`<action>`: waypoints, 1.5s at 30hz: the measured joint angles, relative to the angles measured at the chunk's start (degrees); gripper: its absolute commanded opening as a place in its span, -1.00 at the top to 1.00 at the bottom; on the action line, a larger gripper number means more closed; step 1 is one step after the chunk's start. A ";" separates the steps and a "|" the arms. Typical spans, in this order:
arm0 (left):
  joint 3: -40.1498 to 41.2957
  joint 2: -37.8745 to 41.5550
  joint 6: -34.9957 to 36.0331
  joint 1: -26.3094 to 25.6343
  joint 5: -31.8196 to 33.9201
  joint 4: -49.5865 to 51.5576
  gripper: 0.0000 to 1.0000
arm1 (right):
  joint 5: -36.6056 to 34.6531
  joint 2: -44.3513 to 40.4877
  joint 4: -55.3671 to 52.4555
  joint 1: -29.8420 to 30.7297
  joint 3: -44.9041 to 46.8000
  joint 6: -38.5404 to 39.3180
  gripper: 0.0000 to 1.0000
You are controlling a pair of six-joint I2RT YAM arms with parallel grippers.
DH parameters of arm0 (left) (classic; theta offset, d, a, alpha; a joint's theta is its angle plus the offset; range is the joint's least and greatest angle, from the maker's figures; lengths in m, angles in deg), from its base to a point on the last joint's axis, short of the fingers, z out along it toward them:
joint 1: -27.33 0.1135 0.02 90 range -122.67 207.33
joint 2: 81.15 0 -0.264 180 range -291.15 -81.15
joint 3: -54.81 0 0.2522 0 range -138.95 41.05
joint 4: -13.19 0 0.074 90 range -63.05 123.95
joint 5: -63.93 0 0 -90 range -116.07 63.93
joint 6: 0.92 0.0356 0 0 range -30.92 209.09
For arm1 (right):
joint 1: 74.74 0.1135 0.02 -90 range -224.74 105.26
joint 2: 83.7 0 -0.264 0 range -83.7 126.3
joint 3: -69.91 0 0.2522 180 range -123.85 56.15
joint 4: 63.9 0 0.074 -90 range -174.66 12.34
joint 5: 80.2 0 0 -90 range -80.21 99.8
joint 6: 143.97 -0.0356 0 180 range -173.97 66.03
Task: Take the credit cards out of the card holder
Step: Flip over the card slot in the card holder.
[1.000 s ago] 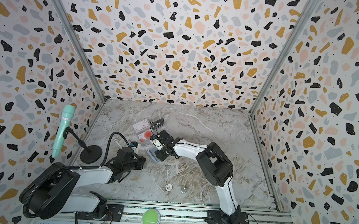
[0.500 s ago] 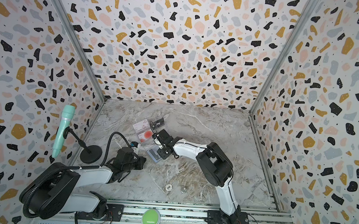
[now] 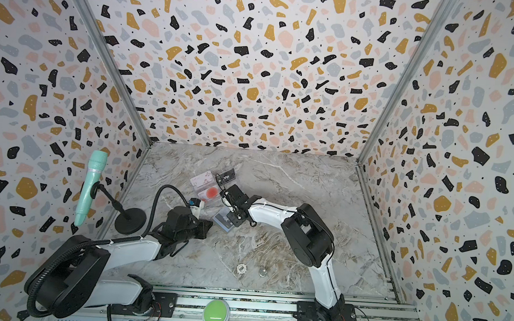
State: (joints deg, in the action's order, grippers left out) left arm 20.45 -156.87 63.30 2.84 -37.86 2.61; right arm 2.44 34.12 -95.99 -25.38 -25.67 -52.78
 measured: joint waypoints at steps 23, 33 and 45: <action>-8.41 -13.55 5.77 -4.87 -3.93 -5.14 0.91 | 4.83 0.00 -0.07 -2.60 0.00 -1.36 0.52; -8.81 -16.50 7.08 -5.81 0.17 -2.84 0.92 | 5.25 0.00 -0.07 -2.75 0.00 -1.36 0.52; -9.57 -18.12 6.47 -5.81 0.83 -4.61 0.94 | 8.63 -4.07 1.99 -2.86 3.74 -0.33 -0.12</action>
State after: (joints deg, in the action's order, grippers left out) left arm 10.88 -174.99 69.77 -2.97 -37.03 -2.00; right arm 11.07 30.05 -94.00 -28.24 -21.93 -53.11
